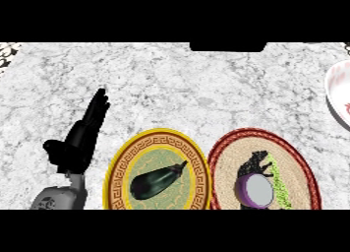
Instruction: Pick the squash from the placemat and place it in the bowl
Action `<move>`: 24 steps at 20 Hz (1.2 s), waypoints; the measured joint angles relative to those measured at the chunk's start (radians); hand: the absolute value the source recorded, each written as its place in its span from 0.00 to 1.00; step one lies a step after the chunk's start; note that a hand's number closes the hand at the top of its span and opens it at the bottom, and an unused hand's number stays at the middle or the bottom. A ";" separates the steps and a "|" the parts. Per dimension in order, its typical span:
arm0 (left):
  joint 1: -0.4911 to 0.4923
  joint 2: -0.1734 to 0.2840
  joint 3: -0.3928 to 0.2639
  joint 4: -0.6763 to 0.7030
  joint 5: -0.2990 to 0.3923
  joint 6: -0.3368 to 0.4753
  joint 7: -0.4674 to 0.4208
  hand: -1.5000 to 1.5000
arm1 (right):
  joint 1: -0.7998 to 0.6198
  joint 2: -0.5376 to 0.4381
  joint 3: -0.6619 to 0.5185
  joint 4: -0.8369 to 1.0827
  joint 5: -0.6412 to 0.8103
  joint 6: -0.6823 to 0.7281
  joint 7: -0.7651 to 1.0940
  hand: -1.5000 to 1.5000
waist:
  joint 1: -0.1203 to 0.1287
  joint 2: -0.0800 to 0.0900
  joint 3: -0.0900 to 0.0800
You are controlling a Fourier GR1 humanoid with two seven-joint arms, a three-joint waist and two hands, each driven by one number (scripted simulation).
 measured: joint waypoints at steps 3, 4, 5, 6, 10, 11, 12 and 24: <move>-0.012 0.007 0.015 0.026 0.008 -0.012 -0.015 0.50 | -0.029 -0.004 -0.002 0.154 0.031 -0.052 -0.089 1.00 | -0.001 0.001 0.000; -0.013 0.008 0.014 0.015 0.008 -0.012 -0.004 0.50 | -0.032 0.005 -0.001 0.195 0.041 -0.076 -0.112 1.00 | -0.002 0.000 0.000; -0.011 0.009 0.012 0.006 0.011 -0.016 0.005 0.50 | -0.036 0.001 -0.003 0.246 0.044 -0.079 -0.142 1.00 | 0.001 0.001 0.000; -0.013 0.011 0.015 0.013 0.013 -0.020 0.001 0.50 | -0.039 -0.007 -0.008 0.296 0.040 -0.070 -0.176 1.00 | 0.002 0.002 0.001; -0.020 0.003 0.011 0.015 0.000 -0.006 0.004 0.50 | -0.075 -0.020 -0.040 0.473 0.009 -0.022 -0.250 0.00 | 0.006 0.004 0.001; -0.027 0.004 0.014 0.021 0.000 -0.007 0.001 0.50 | -0.084 -0.020 -0.043 0.511 0.004 -0.003 -0.270 0.00 | 0.007 0.005 0.001; -0.032 0.002 0.012 0.024 -0.002 -0.006 0.005 0.50 | -0.092 -0.021 -0.047 0.543 -0.006 0.020 -0.296 0.00 | 0.007 0.005 0.002; -0.047 0.007 0.029 0.027 0.011 -0.017 0.021 0.50 | -0.188 -0.064 -0.192 0.728 -0.161 0.102 -0.537 0.00 | -0.001 0.002 0.001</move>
